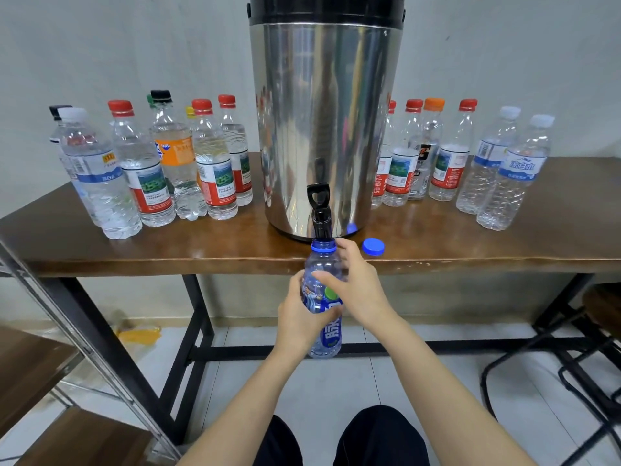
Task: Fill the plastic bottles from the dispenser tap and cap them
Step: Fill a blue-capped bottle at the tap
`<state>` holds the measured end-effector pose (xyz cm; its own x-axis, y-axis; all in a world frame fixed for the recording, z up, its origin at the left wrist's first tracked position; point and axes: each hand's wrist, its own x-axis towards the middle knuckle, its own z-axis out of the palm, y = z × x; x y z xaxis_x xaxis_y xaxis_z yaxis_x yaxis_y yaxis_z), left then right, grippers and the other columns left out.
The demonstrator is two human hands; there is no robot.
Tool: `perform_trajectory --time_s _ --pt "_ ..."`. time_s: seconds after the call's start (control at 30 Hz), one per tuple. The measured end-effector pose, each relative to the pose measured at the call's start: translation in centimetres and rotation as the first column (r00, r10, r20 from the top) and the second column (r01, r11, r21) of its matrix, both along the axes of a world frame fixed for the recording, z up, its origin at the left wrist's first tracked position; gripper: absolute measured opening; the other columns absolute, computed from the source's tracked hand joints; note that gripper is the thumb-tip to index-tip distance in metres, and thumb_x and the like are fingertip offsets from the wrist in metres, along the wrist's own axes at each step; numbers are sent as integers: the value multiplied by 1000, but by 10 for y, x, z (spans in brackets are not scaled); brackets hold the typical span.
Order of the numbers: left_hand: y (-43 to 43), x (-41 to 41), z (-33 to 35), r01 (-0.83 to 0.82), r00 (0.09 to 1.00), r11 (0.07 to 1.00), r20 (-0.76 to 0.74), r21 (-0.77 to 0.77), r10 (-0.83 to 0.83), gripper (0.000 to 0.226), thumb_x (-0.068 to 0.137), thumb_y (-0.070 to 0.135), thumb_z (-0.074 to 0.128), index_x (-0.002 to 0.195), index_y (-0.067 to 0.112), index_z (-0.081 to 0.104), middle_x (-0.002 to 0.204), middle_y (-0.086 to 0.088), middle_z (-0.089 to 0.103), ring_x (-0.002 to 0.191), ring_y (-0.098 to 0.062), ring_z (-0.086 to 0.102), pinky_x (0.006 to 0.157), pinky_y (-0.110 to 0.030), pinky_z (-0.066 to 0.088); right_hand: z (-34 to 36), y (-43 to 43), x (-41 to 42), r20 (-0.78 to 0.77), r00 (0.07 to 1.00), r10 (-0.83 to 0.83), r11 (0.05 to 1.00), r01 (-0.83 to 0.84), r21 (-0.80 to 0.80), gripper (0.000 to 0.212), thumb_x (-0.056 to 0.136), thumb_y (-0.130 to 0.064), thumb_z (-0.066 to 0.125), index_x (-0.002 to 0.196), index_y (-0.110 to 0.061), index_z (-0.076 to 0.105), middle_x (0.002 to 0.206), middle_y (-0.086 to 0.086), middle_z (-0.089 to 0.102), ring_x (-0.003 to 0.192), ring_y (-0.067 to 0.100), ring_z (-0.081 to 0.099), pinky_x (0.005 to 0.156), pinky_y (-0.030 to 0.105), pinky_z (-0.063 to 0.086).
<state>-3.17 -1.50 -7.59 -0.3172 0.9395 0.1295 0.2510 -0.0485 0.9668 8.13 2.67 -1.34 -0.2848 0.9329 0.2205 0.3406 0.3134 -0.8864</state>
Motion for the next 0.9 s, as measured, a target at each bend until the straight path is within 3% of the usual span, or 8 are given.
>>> perform_trajectory --time_s 0.1,0.17,0.3,0.5,0.73,0.9 --pt "1 3 -3 -38 999 997 -12 71 39 80 68 18 90 134 28 46 121 10 65 107 -5 64 89 -23 55 2 -1 2 -10 1000 18 1000 -18 5 64 85 -20 76 139 -24 42 116 -21 57 105 -4 58 88 20 52" --pt "2 4 -3 -75 995 989 -60 125 83 84 68 21 90 139 26 45 128 10 58 114 -5 59 94 -24 52 7 1 6 -10 1000 -19 998 19 53 62 87 -26 74 140 -27 42 122 -20 54 106 2 57 89 26 51" --pt "1 7 0 -79 984 985 -146 152 102 97 69 28 88 148 30 31 138 16 43 120 1 50 87 -13 43 26 5 15 1 996 -92 981 90 173 55 91 -32 68 139 -29 42 126 -13 54 106 11 57 91 36 51" --pt "6 7 5 -36 982 985 -178 166 66 99 67 27 90 146 31 30 135 18 41 117 4 50 89 -12 43 61 13 19 26 993 -111 937 96 337 54 93 -29 66 141 -27 41 127 -10 56 105 11 59 93 39 52" --pt "10 1 6 -27 967 982 -245 187 74 101 67 30 90 147 29 28 145 15 37 125 -2 47 94 -19 44 91 18 15 263 958 -112 826 -57 560 59 94 -22 63 147 -27 38 140 -6 50 121 14 50 97 41 50" --pt "11 -3 4 -13 964 982 -257 188 62 101 66 31 90 147 29 30 145 13 38 126 -3 46 97 -18 43 108 24 8 422 893 -159 781 -148 607 38 97 -23 59 134 -26 53 115 -12 59 99 6 43 81 32 45"
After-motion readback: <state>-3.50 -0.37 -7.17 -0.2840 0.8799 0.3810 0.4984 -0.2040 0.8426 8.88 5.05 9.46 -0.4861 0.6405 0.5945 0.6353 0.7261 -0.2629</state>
